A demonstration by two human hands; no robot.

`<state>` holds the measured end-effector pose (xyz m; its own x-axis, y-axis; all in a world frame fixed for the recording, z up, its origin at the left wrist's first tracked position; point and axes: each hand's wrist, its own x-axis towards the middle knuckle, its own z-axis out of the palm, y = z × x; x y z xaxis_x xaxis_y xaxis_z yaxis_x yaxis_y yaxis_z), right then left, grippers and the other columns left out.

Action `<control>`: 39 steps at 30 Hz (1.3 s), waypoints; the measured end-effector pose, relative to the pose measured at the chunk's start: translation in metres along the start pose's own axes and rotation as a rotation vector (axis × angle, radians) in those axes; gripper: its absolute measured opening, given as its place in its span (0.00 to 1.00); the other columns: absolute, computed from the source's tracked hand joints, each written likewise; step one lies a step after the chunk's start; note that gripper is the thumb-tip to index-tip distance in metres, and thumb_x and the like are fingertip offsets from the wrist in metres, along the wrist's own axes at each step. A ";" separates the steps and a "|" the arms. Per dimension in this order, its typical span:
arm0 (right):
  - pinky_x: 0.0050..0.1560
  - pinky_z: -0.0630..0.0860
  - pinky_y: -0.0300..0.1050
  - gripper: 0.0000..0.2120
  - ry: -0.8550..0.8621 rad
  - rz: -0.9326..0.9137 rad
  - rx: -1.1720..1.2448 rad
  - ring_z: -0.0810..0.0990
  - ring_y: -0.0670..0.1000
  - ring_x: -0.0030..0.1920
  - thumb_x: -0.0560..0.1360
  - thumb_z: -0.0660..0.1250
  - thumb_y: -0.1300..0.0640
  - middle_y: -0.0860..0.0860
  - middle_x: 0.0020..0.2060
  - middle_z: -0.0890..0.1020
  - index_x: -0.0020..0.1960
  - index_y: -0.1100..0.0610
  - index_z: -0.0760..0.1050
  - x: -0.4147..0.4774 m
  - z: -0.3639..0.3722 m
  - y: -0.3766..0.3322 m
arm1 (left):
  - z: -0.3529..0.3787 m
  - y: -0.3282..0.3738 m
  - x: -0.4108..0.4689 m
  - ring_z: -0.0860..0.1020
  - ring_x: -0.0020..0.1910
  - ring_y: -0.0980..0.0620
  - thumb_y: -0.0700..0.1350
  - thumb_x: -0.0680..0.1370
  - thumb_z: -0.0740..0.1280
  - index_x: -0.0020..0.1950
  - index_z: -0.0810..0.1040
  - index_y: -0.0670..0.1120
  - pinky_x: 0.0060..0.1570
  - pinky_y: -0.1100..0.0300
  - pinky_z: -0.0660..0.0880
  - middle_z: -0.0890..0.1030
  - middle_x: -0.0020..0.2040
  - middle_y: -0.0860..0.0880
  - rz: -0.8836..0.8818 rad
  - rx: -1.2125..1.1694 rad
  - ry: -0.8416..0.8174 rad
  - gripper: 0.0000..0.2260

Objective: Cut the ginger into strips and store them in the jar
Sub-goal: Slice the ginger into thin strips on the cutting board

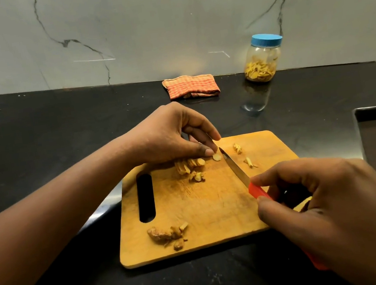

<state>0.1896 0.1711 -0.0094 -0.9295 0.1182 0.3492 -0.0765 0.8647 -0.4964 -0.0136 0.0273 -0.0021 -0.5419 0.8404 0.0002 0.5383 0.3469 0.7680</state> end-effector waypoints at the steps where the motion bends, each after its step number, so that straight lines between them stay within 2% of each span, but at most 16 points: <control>1: 0.29 0.71 0.28 0.09 -0.005 -0.001 -0.005 0.78 0.37 0.32 0.64 0.68 0.45 0.40 0.30 0.79 0.42 0.44 0.83 0.000 -0.001 0.000 | 0.000 0.000 0.000 0.84 0.49 0.59 0.41 0.73 0.75 0.57 0.82 0.48 0.49 0.68 0.78 0.87 0.47 0.53 -0.001 -0.003 0.009 0.13; 8: 0.27 0.73 0.33 0.10 -0.020 -0.029 -0.034 0.78 0.38 0.30 0.64 0.67 0.44 0.40 0.29 0.79 0.42 0.44 0.83 0.002 -0.001 -0.003 | 0.001 0.000 0.000 0.85 0.47 0.57 0.42 0.70 0.76 0.56 0.83 0.47 0.51 0.63 0.78 0.87 0.44 0.52 -0.023 -0.042 0.016 0.14; 15: 0.24 0.74 0.35 0.15 -0.075 -0.100 -0.134 0.76 0.38 0.27 0.65 0.62 0.42 0.41 0.28 0.78 0.42 0.46 0.84 0.009 -0.003 -0.003 | 0.002 0.002 -0.001 0.85 0.46 0.59 0.42 0.71 0.76 0.55 0.83 0.48 0.49 0.66 0.76 0.87 0.44 0.53 -0.047 -0.025 0.009 0.13; 21: 0.23 0.75 0.36 0.15 -0.070 -0.162 -0.238 0.75 0.44 0.25 0.65 0.61 0.44 0.44 0.28 0.77 0.39 0.49 0.84 0.014 -0.002 -0.002 | 0.002 0.004 -0.001 0.84 0.45 0.60 0.43 0.72 0.76 0.56 0.82 0.49 0.54 0.62 0.76 0.87 0.44 0.54 -0.049 -0.010 0.003 0.14; 24: 0.23 0.76 0.43 0.16 -0.098 -0.141 -0.212 0.75 0.44 0.26 0.65 0.60 0.44 0.45 0.28 0.76 0.39 0.50 0.83 0.021 -0.002 -0.002 | 0.003 0.004 -0.002 0.84 0.45 0.60 0.43 0.72 0.76 0.56 0.82 0.50 0.58 0.57 0.77 0.87 0.44 0.54 -0.050 -0.006 0.003 0.14; 28: 0.31 0.76 0.44 0.14 -0.166 -0.121 -0.142 0.75 0.43 0.33 0.66 0.62 0.44 0.45 0.31 0.76 0.42 0.50 0.83 0.032 -0.001 -0.002 | 0.003 0.004 -0.002 0.84 0.45 0.60 0.43 0.72 0.76 0.56 0.82 0.49 0.56 0.57 0.78 0.86 0.44 0.53 -0.058 -0.005 0.002 0.14; 30: 0.30 0.76 0.44 0.13 -0.177 -0.154 -0.179 0.74 0.43 0.32 0.66 0.63 0.45 0.45 0.31 0.76 0.41 0.51 0.82 0.033 0.001 -0.002 | 0.003 0.003 -0.002 0.84 0.46 0.59 0.42 0.71 0.76 0.55 0.82 0.49 0.58 0.55 0.78 0.86 0.44 0.53 -0.064 -0.014 0.010 0.13; 33: 0.21 0.73 0.40 0.11 -0.122 -0.207 -0.245 0.73 0.43 0.25 0.64 0.63 0.46 0.45 0.28 0.75 0.37 0.50 0.82 0.024 -0.001 -0.001 | 0.004 0.002 -0.001 0.84 0.46 0.59 0.43 0.71 0.77 0.55 0.83 0.48 0.61 0.53 0.76 0.87 0.44 0.53 -0.072 -0.028 0.012 0.13; 36: 0.21 0.71 0.35 0.08 -0.075 -0.229 -0.242 0.74 0.43 0.23 0.63 0.66 0.47 0.46 0.27 0.76 0.36 0.48 0.83 0.014 -0.004 0.001 | 0.003 0.001 0.000 0.84 0.45 0.59 0.43 0.71 0.77 0.55 0.82 0.48 0.57 0.56 0.76 0.87 0.44 0.53 -0.075 -0.036 0.008 0.13; 39: 0.24 0.71 0.37 0.06 -0.021 -0.231 -0.246 0.73 0.43 0.23 0.60 0.71 0.50 0.46 0.26 0.76 0.36 0.50 0.84 0.011 -0.006 0.004 | 0.002 0.000 0.000 0.84 0.45 0.58 0.43 0.71 0.77 0.55 0.82 0.48 0.54 0.58 0.76 0.87 0.44 0.52 -0.077 -0.052 0.003 0.13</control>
<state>0.1812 0.1784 -0.0030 -0.9051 -0.1027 0.4127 -0.1993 0.9597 -0.1982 -0.0120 0.0287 -0.0034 -0.5826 0.8107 -0.0586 0.4603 0.3886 0.7982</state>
